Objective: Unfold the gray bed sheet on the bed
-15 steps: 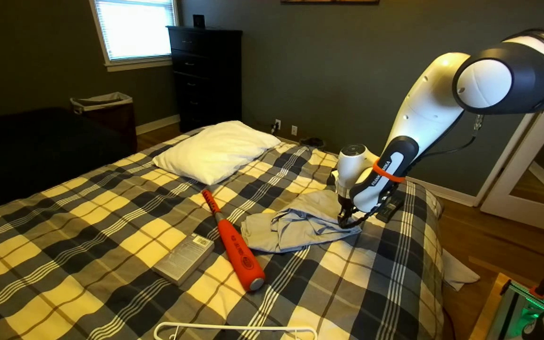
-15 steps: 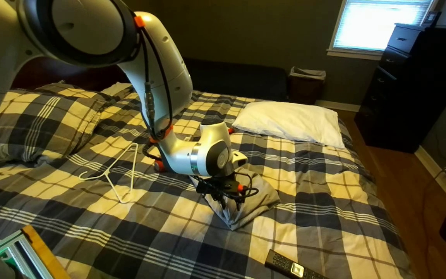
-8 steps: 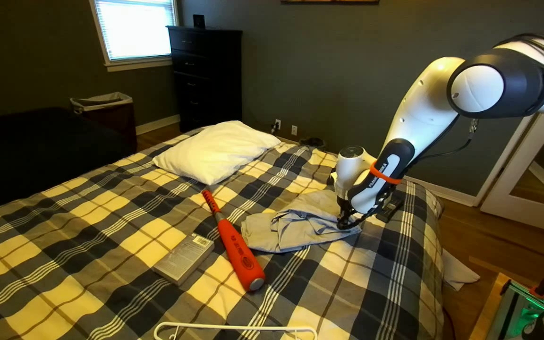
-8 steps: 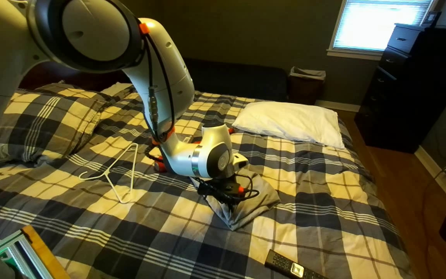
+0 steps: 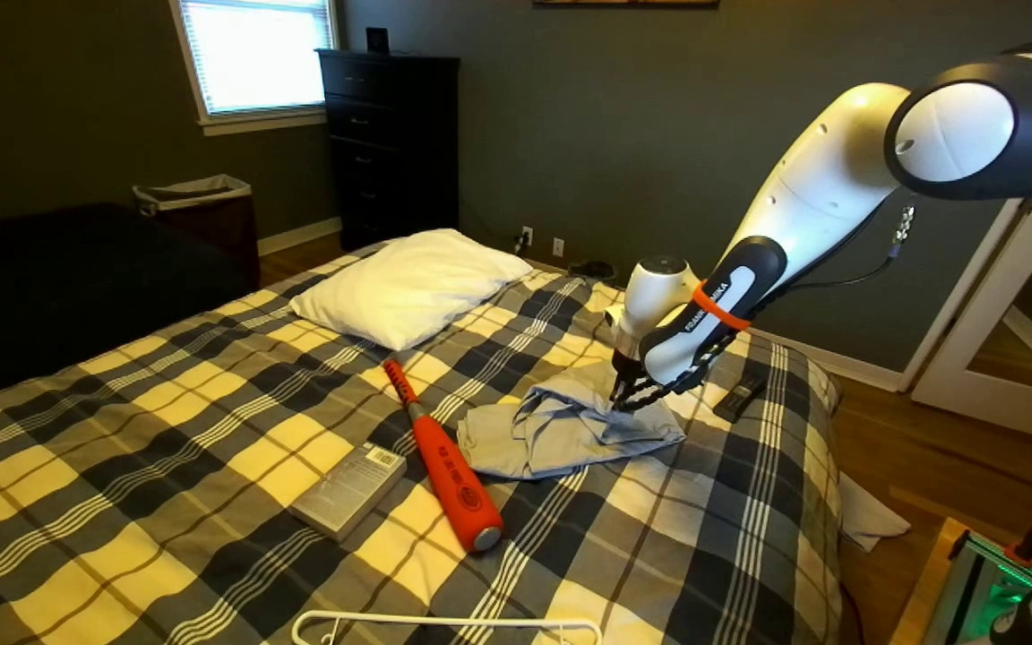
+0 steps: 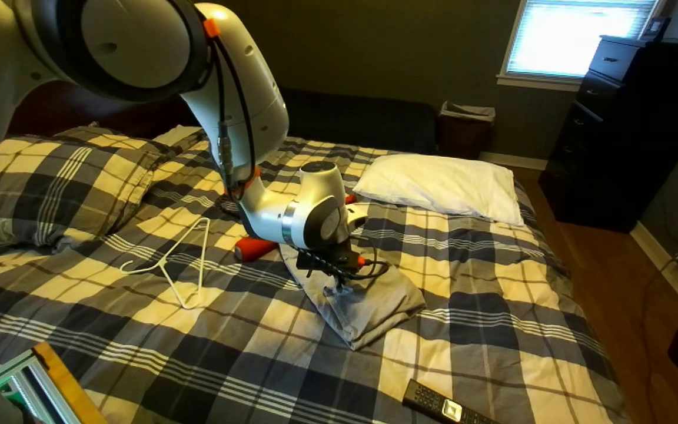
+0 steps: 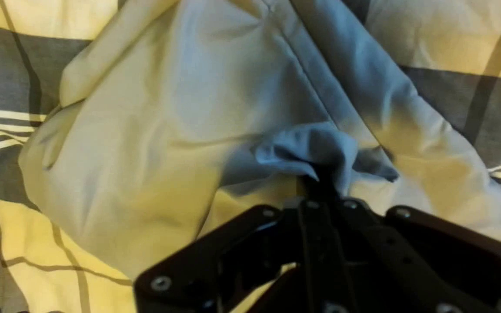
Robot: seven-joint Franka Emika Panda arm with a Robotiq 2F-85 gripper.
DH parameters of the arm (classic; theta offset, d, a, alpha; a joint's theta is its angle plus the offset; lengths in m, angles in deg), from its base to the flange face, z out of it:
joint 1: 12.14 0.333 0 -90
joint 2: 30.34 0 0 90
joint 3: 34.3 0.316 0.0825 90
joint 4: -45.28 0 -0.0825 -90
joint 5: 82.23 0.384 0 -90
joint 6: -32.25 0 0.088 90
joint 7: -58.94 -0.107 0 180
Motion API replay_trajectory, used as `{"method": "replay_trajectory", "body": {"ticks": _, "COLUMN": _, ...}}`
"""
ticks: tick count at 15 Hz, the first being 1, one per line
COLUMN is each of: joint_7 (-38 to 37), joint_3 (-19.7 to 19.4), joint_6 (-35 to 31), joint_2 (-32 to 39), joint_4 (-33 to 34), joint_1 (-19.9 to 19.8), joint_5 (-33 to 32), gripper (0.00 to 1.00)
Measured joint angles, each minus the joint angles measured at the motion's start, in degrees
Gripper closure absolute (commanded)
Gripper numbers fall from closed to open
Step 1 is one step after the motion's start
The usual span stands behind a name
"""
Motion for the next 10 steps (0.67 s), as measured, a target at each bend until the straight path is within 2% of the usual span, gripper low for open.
{"method": "replay_trajectory", "body": {"ticks": 2, "joint_7": 0.5, "joint_3": 0.2, "joint_6": -0.4, "joint_2": -0.3, "joint_4": 0.0, "joint_1": -0.1, "joint_5": 0.1, "gripper": 1.0}}
{"method": "replay_trajectory", "body": {"ticks": 4, "joint_7": 2.4, "joint_3": 2.5, "joint_6": -4.7, "joint_2": 0.1, "joint_4": -0.2, "joint_1": -0.9, "joint_5": 1.1, "gripper": 1.0}}
{"method": "replay_trajectory", "body": {"ticks": 7, "joint_7": 6.2, "joint_3": 9.6, "joint_6": -12.3, "joint_2": 1.3, "joint_4": -0.3, "joint_1": -4.0, "joint_5": 2.0, "gripper": 1.0}}
{"method": "replay_trajectory", "body": {"ticks": 9, "joint_7": 9.4, "joint_3": 15.1, "joint_6": -13.9, "joint_2": 2.1, "joint_4": -0.2, "joint_1": -7.2, "joint_5": 1.9, "gripper": 0.99}}
{"method": "replay_trajectory", "body": {"ticks": 10, "joint_7": 10.3, "joint_3": 16.4, "joint_6": -13.9, "joint_2": 2.4, "joint_4": 0.0, "joint_1": -8.0, "joint_5": 1.9, "gripper": 1.0}}
